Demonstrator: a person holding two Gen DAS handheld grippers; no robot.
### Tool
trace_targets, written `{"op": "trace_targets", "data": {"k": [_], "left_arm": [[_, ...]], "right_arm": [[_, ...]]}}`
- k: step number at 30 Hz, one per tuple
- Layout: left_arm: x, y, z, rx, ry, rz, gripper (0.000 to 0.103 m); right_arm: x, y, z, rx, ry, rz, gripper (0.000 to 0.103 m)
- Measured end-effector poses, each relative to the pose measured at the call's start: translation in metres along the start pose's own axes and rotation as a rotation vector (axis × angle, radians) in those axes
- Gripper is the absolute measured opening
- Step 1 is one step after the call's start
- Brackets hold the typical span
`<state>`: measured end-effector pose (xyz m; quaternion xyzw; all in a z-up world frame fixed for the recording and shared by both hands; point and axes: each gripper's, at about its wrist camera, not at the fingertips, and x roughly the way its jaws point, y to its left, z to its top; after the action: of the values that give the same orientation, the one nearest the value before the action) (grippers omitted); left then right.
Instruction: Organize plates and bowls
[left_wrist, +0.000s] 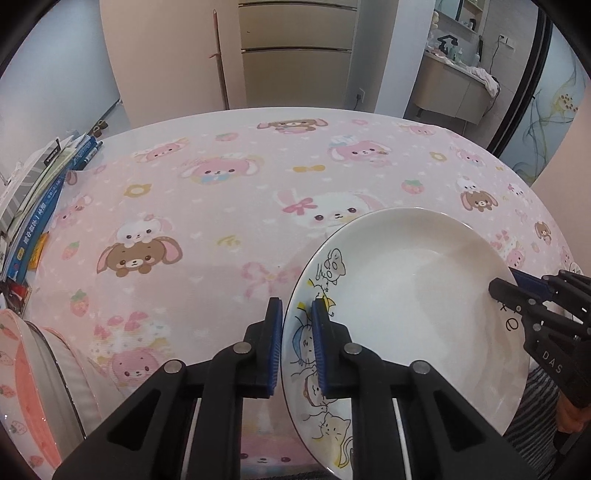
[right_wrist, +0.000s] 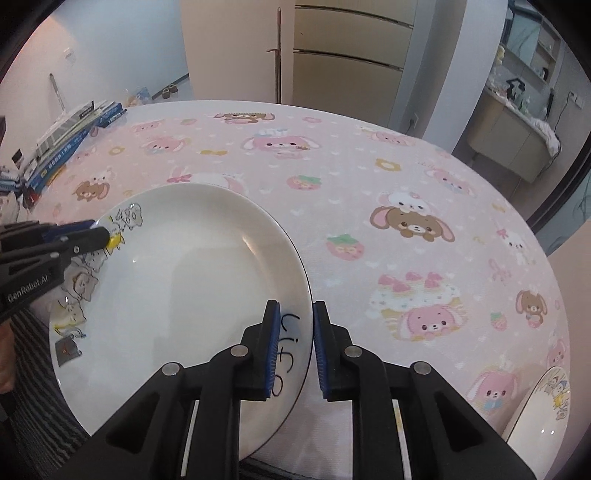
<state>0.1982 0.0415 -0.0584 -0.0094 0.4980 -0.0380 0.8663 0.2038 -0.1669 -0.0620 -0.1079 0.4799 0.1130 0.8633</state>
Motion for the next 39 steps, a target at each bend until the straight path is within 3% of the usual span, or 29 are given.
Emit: {"op": "trace_targets", "data": {"k": [5,10,13,17,18,22,29,34,36,38,39], "left_arm": [[-0.007,0.008,-0.002,-0.033,-0.015,-0.058,0.014],[-0.029,0.011,-0.002,-0.054,-0.083,-0.112,0.014],[-0.044,0.006,-0.004,-0.026,-0.137,-0.115,0.014],[-0.059,0.005,-0.001,0.004,-0.158,-0.152,0.017],[-0.064,0.004,0.0,0.006,-0.168,-0.148,0.02],[-0.094,-0.009,-0.006,0.009,-0.224,-0.158,0.045],[-0.143,-0.066,-0.014,0.092,-0.302,-0.173,0.063],[-0.179,-0.113,-0.019,0.148,-0.382,-0.196,0.086],[-0.191,-0.132,-0.022,0.179,-0.416,-0.2,0.093],[-0.202,-0.155,-0.027,0.224,-0.474,-0.159,0.096],[-0.206,-0.165,-0.03,0.244,-0.497,-0.152,0.099]], "right_arm": [[-0.003,-0.003,-0.001,0.023,0.012,-0.002,0.019],[-0.006,-0.015,-0.004,0.101,0.046,0.046,0.02],[-0.009,-0.019,-0.011,0.102,0.055,0.067,0.036],[-0.022,-0.03,-0.022,0.094,0.051,0.096,0.04],[-0.026,-0.034,-0.024,0.099,0.05,0.108,0.04],[-0.05,-0.056,-0.035,0.142,0.002,0.142,0.041],[-0.104,-0.096,-0.053,0.248,-0.127,0.215,0.042],[-0.157,-0.116,-0.075,0.243,-0.231,0.206,0.042],[-0.182,-0.127,-0.087,0.244,-0.278,0.181,0.047],[-0.209,-0.142,-0.102,0.255,-0.353,0.161,0.066],[-0.221,-0.15,-0.111,0.263,-0.398,0.151,0.07]]}}
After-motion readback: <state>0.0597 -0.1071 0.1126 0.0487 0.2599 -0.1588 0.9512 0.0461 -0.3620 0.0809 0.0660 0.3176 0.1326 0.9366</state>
